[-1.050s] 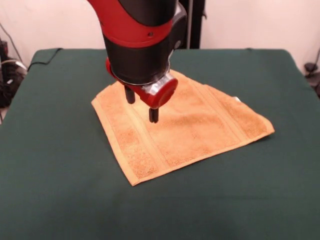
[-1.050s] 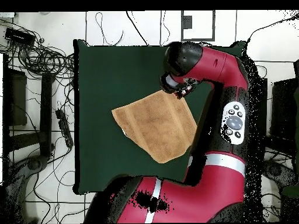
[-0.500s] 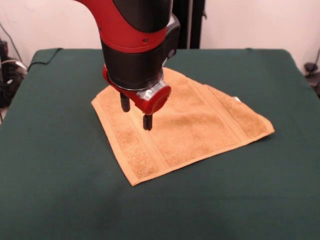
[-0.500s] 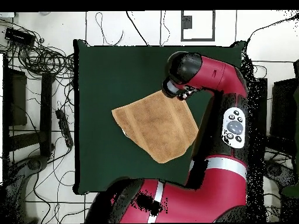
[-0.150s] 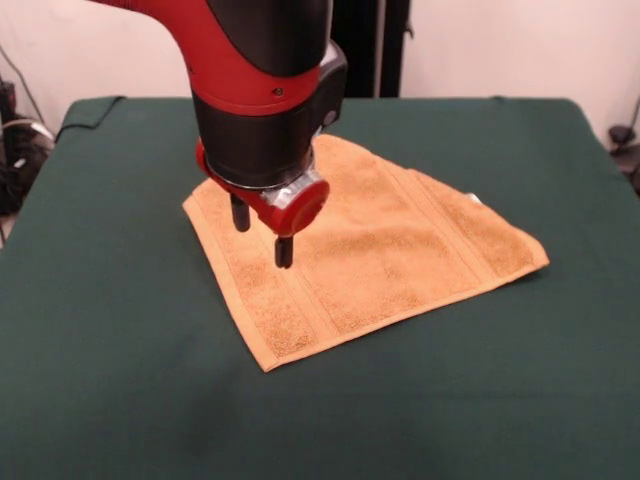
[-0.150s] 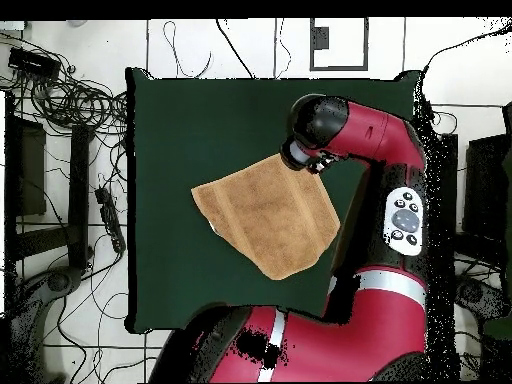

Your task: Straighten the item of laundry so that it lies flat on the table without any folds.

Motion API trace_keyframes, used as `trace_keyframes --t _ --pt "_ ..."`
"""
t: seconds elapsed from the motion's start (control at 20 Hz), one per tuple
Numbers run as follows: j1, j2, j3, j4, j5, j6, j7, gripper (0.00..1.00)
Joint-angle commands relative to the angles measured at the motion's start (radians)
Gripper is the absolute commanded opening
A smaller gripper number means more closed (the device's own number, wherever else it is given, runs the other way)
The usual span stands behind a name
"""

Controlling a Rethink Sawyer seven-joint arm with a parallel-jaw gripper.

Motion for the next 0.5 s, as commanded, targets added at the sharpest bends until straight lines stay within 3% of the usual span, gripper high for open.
trace_keyframes --t 0.05,0.5 --pt "0.008 0.050 0.113 0.165 -0.035 -0.067 -0.069 1.00" --pt "0.029 0.097 0.114 0.140 -0.030 -0.151 0.004 1.00"
